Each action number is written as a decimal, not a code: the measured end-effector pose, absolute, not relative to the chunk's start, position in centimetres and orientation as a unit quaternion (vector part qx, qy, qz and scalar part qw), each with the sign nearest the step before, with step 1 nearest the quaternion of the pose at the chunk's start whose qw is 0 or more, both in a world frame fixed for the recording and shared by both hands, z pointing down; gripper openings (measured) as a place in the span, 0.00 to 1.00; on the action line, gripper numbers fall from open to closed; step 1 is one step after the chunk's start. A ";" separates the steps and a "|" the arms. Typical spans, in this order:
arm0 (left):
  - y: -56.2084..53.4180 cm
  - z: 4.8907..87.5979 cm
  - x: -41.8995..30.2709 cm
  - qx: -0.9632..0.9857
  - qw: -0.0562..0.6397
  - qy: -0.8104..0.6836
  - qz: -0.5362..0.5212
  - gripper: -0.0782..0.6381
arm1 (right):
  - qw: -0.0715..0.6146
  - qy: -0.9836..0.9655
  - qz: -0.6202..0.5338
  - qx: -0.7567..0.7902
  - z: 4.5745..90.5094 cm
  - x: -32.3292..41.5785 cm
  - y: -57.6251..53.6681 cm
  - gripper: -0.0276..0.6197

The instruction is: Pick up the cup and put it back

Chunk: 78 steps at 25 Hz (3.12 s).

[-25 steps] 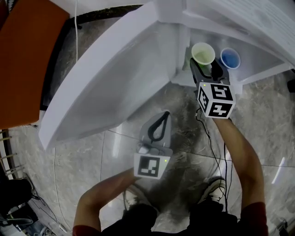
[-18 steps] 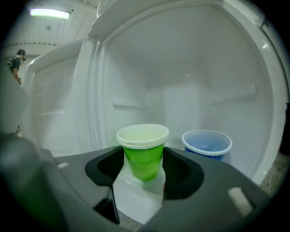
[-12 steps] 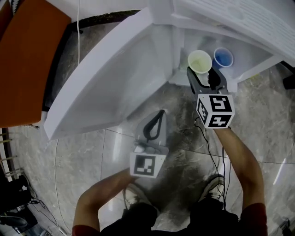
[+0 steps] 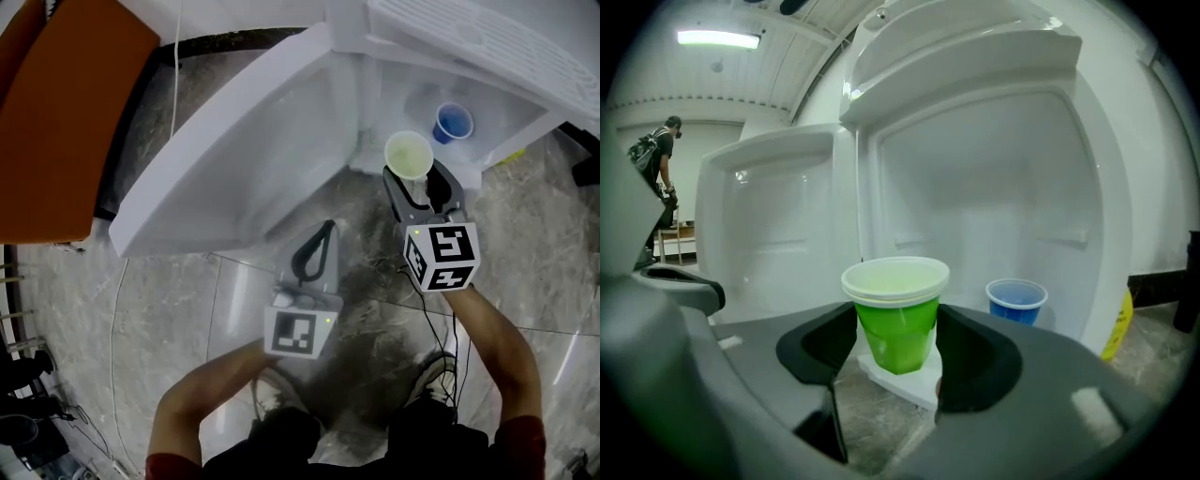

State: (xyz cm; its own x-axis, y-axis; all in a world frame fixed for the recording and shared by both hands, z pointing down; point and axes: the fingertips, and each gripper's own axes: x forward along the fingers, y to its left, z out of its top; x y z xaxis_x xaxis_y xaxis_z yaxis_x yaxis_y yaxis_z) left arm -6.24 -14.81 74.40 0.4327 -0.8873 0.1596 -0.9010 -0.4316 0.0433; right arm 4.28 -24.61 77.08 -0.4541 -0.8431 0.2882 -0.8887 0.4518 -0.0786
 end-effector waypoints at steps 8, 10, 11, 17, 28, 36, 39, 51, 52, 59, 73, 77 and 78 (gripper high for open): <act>-13.7 73.8 -7.4 0.841 0.049 -0.536 0.055 0.11 | 0.100 -0.859 0.113 0.489 75.7 3.6 -20.7 0.45; -13.5 73.9 -7.5 0.841 0.049 -0.536 0.055 0.11 | 0.104 -0.861 0.111 0.486 75.8 3.8 -19.6 0.45; -13.4 73.9 -7.5 0.841 0.049 -0.535 0.055 0.11 | 0.107 -0.861 0.108 0.485 75.9 3.9 -19.1 0.45; -13.0 74.6 -7.8 0.842 0.043 -0.534 0.067 0.11 | 0.119 -0.859 0.107 0.486 77.4 3.9 -16.4 0.45; -12.9 75.2 -7.3 0.844 0.048 -0.531 0.065 0.11 | 0.137 -0.853 0.127 0.487 79.4 4.3 -14.0 0.45; -12.6 75.3 -6.8 0.846 0.049 -0.527 0.064 0.11 | 0.138 -0.849 0.134 0.493 80.3 4.6 -13.1 0.45; -12.7 75.5 -6.7 0.847 0.051 -0.526 0.065 0.11 | 0.141 -0.849 0.135 0.491 80.6 4.6 -13.0 0.45; -13.2 76.3 -6.7 0.847 0.054 -0.525 0.072 0.11 | 0.143 -0.849 0.140 0.489 81.6 4.4 -13.3 0.45; -13.3 76.4 -6.6 0.846 0.055 -0.525 0.072 0.11 | 0.143 -0.849 0.140 0.490 81.8 4.4 -13.3 0.45; -13.7 77.3 -6.3 0.848 0.062 -0.521 0.080 0.11 | 0.148 -0.846 0.139 0.492 82.4 4.8 -14.2 0.45; -14.3 78.7 -6.0 0.850 0.066 -0.514 0.094 0.11 | 0.145 -0.836 0.136 0.511 83.3 6.0 -17.1 0.45; -14.7 79.0 -6.0 0.850 0.069 -0.514 0.094 0.11 | 0.142 -0.837 0.129 0.513 83.1 6.0 -18.4 0.45; -14.7 79.1 -6.0 0.850 0.069 -0.514 0.095 0.11 | 0.139 -0.837 0.126 0.514 82.9 6.0 -18.8 0.45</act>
State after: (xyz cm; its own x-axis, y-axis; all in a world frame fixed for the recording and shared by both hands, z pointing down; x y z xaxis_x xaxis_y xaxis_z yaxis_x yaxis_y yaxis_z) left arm -6.00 -14.74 79.15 0.4530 -0.8607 0.2325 -0.8868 -0.4617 0.0189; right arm 5.96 -18.77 82.91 -0.4324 -0.8260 0.3615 -0.8958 0.4393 -0.0677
